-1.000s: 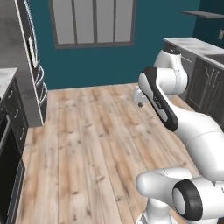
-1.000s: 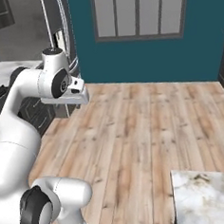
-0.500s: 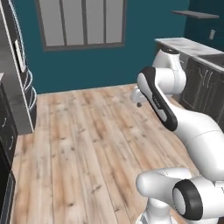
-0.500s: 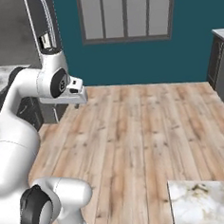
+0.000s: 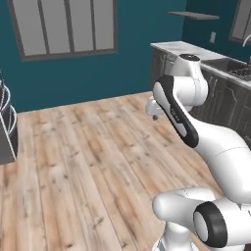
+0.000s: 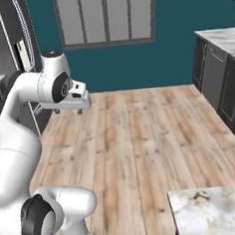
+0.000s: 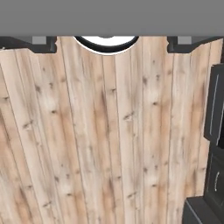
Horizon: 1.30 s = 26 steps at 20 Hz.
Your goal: Place the two vegetables and bowl onto the tray for setting up a vegetable dip station.
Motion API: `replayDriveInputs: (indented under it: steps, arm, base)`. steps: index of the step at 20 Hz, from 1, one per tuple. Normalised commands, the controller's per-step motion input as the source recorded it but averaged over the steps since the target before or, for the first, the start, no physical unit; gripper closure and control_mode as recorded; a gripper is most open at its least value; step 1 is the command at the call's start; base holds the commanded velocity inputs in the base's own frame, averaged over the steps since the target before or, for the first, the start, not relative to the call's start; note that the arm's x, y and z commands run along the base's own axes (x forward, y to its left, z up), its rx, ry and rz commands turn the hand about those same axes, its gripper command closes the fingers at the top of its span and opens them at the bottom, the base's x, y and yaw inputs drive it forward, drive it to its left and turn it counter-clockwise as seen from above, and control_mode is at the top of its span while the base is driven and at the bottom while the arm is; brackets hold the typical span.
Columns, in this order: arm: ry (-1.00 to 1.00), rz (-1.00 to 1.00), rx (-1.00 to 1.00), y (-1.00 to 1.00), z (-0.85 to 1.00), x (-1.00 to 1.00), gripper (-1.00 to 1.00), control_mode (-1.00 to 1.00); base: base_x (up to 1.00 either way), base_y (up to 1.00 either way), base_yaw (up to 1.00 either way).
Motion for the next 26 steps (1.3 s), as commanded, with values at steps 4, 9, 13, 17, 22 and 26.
replayDriveInputs:
  steps: [4,9,13,17,22,26]
  arm:
    - [0.0,0.0,0.0,0.0,0.0,0.0,-1.0,1.0]
    - [0.0,0.0,0.0,0.0,0.0,0.0,-1.0,1.0]
    - [0.0,0.0,0.0,0.0,0.0,0.0,-1.0,1.0]
    - [0.0,0.0,0.0,0.0,0.0,0.0,-1.0,1.0]
    - [0.0,0.0,0.0,0.0,0.0,0.0,-1.0,1.0]
    - [0.0,0.0,0.0,0.0,0.0,0.0,-1.0,1.0]
  base:
    - [0.42,0.13,-0.25]
    - [0.47,0.16,-0.25]
    - [0.45,0.17,-0.28]
    - [0.44,0.17,-0.3]
    - [0.44,0.17,-0.3]
    - [0.45,0.17,-0.29]
